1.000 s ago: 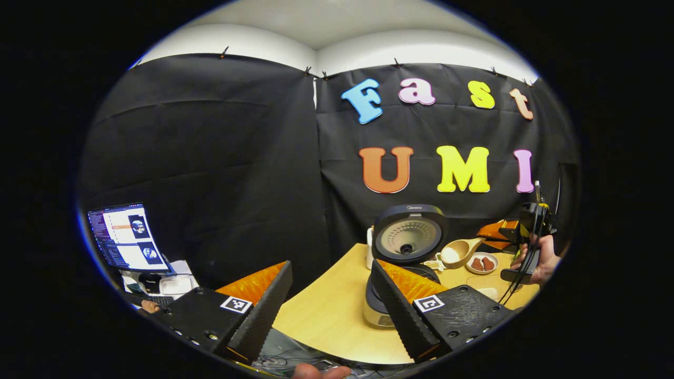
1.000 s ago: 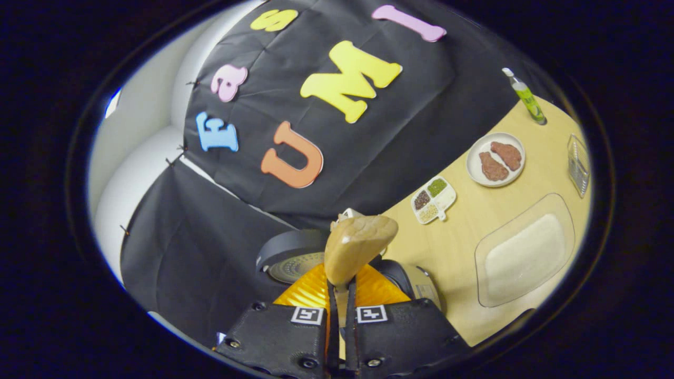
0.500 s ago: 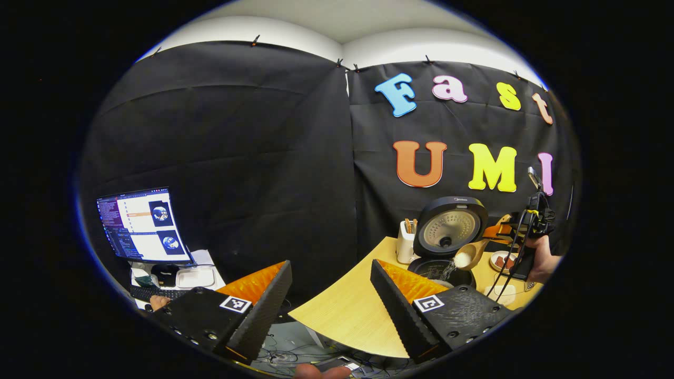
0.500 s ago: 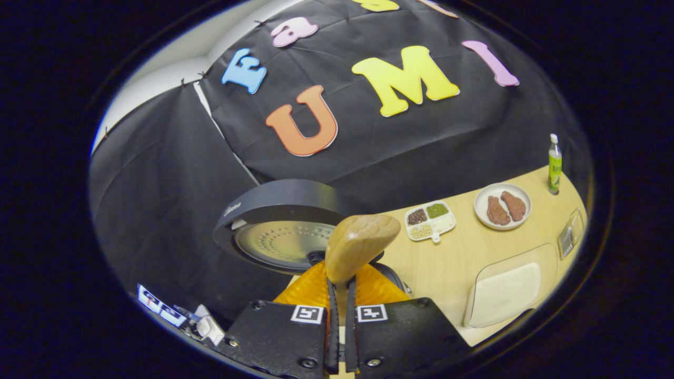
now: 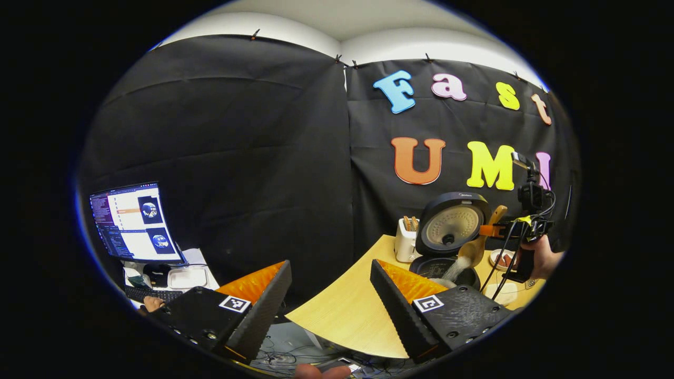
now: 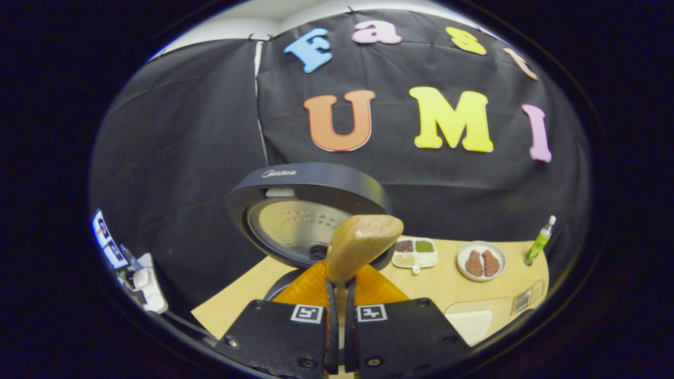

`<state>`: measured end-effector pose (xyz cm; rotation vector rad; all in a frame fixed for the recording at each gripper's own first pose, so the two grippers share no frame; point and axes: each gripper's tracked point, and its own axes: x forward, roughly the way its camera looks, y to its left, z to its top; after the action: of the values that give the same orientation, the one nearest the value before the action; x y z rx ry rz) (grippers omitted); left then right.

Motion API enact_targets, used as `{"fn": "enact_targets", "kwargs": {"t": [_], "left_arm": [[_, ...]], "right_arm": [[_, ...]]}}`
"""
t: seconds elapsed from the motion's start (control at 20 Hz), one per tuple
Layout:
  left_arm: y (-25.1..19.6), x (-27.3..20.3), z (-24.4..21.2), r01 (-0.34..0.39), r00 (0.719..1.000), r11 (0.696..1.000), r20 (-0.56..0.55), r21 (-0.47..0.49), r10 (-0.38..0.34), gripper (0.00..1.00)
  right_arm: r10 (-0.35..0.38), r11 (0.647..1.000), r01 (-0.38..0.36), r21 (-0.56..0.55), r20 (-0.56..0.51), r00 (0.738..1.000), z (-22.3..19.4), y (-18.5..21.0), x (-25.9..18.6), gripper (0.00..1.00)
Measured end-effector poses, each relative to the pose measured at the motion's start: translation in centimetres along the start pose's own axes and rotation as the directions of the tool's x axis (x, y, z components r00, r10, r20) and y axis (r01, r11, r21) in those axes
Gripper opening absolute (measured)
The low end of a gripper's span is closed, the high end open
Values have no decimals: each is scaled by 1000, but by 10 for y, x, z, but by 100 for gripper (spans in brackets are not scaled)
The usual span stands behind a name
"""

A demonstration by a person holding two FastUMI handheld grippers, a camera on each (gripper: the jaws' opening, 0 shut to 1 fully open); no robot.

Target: Close the left gripper, press the button to open the rice cooker; take a wooden spoon from the chopstick holder with the right hand, scoop a spoonful of rice and pour it into the rice cooker, then put the wooden spoon back into the chopstick holder.

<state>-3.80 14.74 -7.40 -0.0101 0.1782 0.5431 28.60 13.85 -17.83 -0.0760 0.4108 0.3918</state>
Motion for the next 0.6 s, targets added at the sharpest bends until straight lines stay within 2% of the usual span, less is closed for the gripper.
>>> {"fn": "enact_targets", "kwargs": {"t": [0.2,0.4,0.6], "left_arm": [[-3,-1,-2,11,1000,1000,3,-15,-11,97],[2,-2,-4,7,1000,1000,6,-28,-7,97],[4,-3,-4,6,1000,999,3,-45,-5,97]], "right_arm": [[-3,990,8,-140,38,999,9,13,-8,10],[13,961,9,-276,75,997,14,28,-16,10],[30,934,6,-358,97,995,17,37,-22,10]]}}
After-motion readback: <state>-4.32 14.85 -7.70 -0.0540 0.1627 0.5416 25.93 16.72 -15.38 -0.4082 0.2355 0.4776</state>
